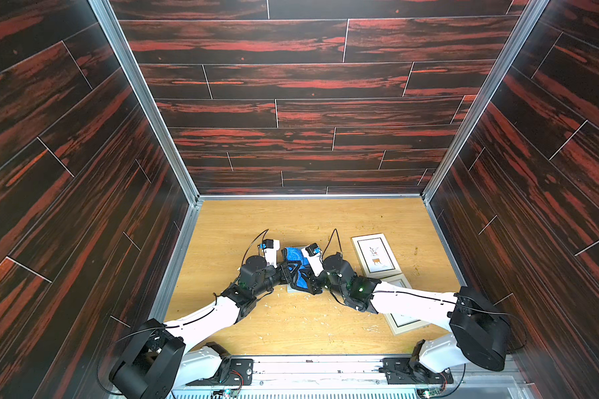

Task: Wipe the picture frame with a cloth
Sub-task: Adjust the cleaning item, then wipe the dirt from the picture frame.

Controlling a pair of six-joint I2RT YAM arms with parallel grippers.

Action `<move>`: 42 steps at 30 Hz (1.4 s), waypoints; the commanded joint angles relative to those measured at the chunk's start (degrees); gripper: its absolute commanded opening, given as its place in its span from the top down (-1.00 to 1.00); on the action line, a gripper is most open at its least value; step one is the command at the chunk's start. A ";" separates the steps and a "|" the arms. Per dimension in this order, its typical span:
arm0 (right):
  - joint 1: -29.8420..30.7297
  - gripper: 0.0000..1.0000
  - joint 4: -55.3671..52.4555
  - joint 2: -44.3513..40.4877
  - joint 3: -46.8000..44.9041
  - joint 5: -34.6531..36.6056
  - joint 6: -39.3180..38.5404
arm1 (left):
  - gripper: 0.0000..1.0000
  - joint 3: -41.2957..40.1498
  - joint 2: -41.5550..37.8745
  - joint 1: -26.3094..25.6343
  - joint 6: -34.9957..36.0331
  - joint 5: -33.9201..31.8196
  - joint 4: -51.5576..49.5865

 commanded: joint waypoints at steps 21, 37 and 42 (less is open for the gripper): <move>-10.34 -0.16 -23.69 14.26 7.27 7.89 19.48 | 0.97 19.09 7.31 11.72 12.53 -19.63 -43.88; -10.44 -0.13 -19.24 18.37 6.52 -0.55 19.93 | 0.95 35.59 28.28 4.17 13.38 -15.49 -43.56; -10.45 0.03 -21.81 20.53 8.21 1.48 19.84 | 0.94 36.64 33.56 3.42 12.95 -12.77 -44.23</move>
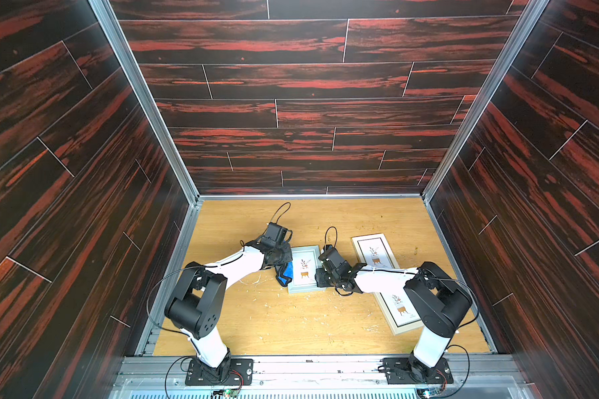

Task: Wipe the picture frame with a cloth
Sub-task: Wipe the dirt from the picture frame.

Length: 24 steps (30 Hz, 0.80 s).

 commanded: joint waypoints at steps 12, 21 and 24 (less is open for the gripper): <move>0.09 0.52 -8.40 7.27 4.93 3.09 2.38 | 0.94 -2.26 4.81 -5.18 -3.61 6.02 -3.95; 0.14 0.66 -8.74 6.31 4.74 3.49 3.40 | 1.00 9.08 12.28 0.69 -4.00 2.67 -11.05; 0.06 0.68 -8.64 6.20 4.32 3.58 3.55 | 1.00 9.90 11.25 -1.70 -4.15 -0.30 -17.02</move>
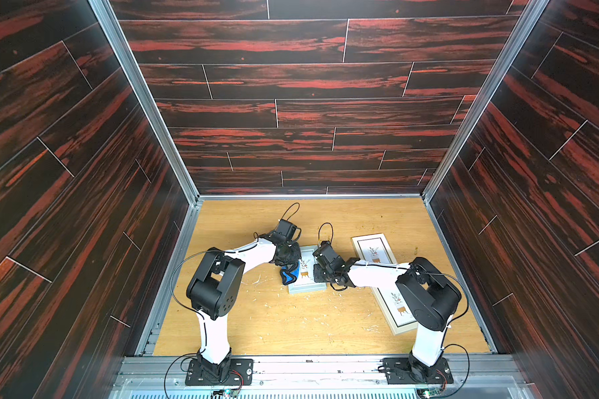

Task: Wipe the picture frame with a cloth
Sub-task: Wipe the dirt from the picture frame.

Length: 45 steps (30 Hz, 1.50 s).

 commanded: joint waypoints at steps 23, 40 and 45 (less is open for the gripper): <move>-0.02 0.76 -3.82 1.17 -2.37 -0.26 3.05 | 1.00 -11.74 -1.55 -6.18 -13.87 0.19 -2.93; 0.00 0.78 -4.64 1.87 -1.40 0.00 3.15 | 1.00 -14.87 -2.29 -5.55 -18.19 1.67 1.94; -0.02 0.77 -5.00 2.36 -0.27 -0.41 2.67 | 1.00 -10.75 1.32 -1.33 -15.88 0.69 0.76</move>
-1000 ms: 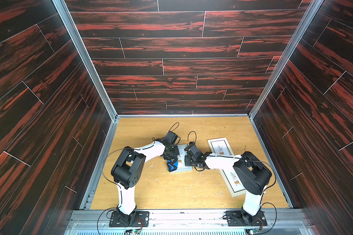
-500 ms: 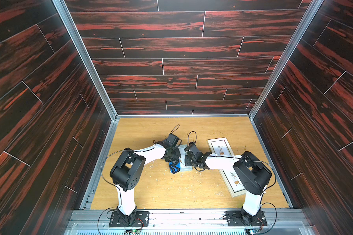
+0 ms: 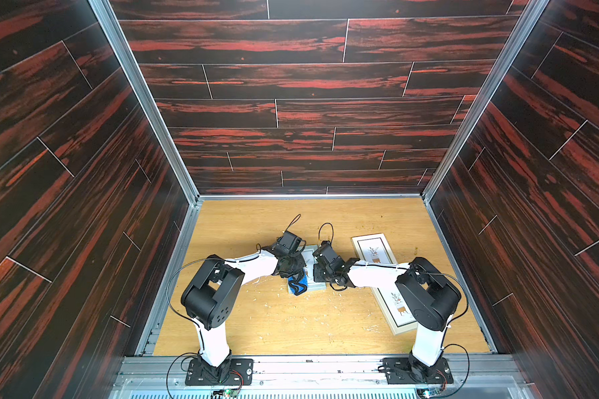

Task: Wipe the picture frame with a cloth
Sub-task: Wipe the dirt from the picture frame.

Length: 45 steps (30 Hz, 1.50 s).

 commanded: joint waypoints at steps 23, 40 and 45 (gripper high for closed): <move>-0.11 0.79 -4.37 0.64 -0.17 -2.40 0.78 | 1.00 0.88 5.81 6.10 1.42 2.51 11.00; 0.06 0.79 -4.33 0.62 -0.45 -2.02 1.22 | 1.00 -1.82 4.90 7.62 9.33 0.83 15.34; 0.04 0.79 -3.89 0.82 -0.46 -2.78 1.27 | 1.00 2.11 8.71 6.15 8.77 3.92 17.38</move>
